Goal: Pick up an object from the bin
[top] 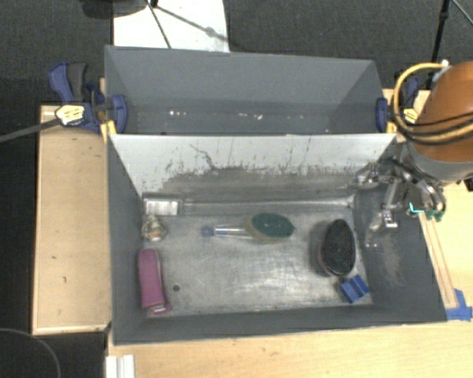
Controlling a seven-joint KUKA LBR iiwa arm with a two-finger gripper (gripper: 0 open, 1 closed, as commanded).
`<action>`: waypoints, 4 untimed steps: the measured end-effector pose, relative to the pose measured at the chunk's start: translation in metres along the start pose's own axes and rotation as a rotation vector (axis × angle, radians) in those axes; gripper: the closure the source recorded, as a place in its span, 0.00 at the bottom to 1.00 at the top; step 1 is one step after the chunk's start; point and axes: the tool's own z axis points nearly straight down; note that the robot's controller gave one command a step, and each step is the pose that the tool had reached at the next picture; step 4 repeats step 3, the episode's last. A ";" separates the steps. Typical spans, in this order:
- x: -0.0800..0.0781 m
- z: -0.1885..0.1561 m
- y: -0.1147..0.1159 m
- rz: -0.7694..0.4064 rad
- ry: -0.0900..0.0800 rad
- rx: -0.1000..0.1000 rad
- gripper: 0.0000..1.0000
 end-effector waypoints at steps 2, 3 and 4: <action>0.035 0.111 0.005 0.153 -0.006 0.000 1.00; 0.029 -0.071 0.004 -0.162 -0.014 0.004 1.00; 0.029 -0.071 0.004 -0.162 -0.014 0.004 1.00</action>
Offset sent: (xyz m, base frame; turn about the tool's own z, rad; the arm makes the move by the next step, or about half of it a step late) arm -0.0362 0.0051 -0.1112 0.1585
